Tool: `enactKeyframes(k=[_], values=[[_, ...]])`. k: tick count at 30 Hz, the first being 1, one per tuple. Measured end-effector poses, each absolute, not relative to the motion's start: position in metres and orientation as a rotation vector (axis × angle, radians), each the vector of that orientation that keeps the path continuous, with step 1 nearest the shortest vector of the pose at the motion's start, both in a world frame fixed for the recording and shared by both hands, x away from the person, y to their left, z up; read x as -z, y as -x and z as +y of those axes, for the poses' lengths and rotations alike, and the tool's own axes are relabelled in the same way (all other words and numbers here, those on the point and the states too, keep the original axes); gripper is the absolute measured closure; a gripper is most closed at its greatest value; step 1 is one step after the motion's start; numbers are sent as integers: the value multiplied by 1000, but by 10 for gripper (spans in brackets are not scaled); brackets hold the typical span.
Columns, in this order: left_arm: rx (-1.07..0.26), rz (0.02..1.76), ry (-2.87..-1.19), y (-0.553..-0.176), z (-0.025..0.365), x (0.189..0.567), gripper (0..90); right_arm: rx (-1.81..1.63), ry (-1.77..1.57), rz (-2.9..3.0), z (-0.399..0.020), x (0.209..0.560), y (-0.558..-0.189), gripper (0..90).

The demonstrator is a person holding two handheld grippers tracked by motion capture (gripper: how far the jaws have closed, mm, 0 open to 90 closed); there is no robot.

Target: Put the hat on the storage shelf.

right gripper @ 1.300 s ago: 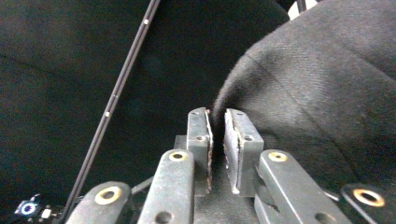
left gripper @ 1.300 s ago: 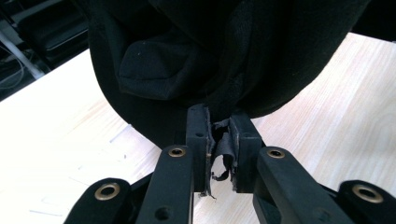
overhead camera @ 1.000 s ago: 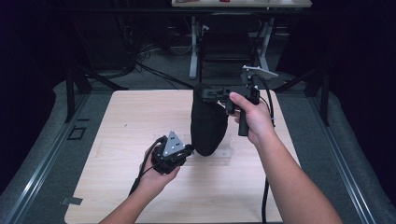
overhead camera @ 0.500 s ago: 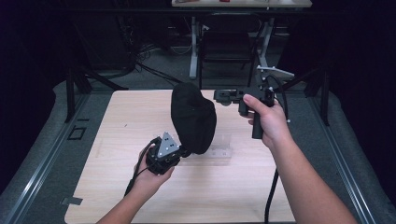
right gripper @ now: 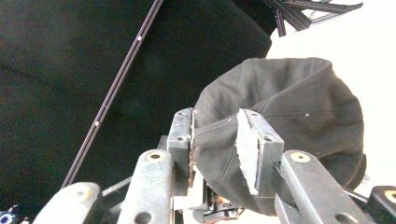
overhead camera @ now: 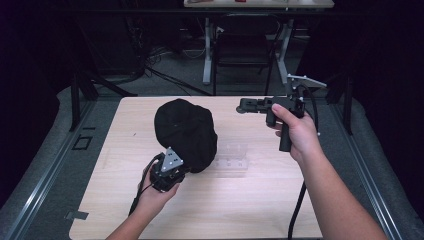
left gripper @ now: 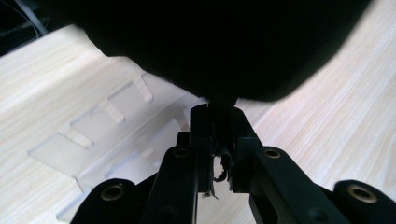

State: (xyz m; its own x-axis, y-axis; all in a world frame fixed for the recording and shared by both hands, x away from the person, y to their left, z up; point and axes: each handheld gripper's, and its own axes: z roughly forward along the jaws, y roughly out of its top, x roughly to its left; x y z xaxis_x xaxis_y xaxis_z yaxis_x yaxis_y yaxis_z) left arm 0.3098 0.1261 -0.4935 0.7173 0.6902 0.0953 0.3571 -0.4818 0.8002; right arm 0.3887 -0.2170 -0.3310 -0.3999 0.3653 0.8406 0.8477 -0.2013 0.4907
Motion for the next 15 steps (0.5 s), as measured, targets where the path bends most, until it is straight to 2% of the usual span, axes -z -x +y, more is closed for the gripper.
enactKeyframes(k=[8,15], values=[[-526,827,-2097,-306,137,504,789,1635,1425,-1672,-225,333,-384,660],[-527,851,-2075,-302,147,507,656,1637,1454,-1698,-233,334,-378,657]])
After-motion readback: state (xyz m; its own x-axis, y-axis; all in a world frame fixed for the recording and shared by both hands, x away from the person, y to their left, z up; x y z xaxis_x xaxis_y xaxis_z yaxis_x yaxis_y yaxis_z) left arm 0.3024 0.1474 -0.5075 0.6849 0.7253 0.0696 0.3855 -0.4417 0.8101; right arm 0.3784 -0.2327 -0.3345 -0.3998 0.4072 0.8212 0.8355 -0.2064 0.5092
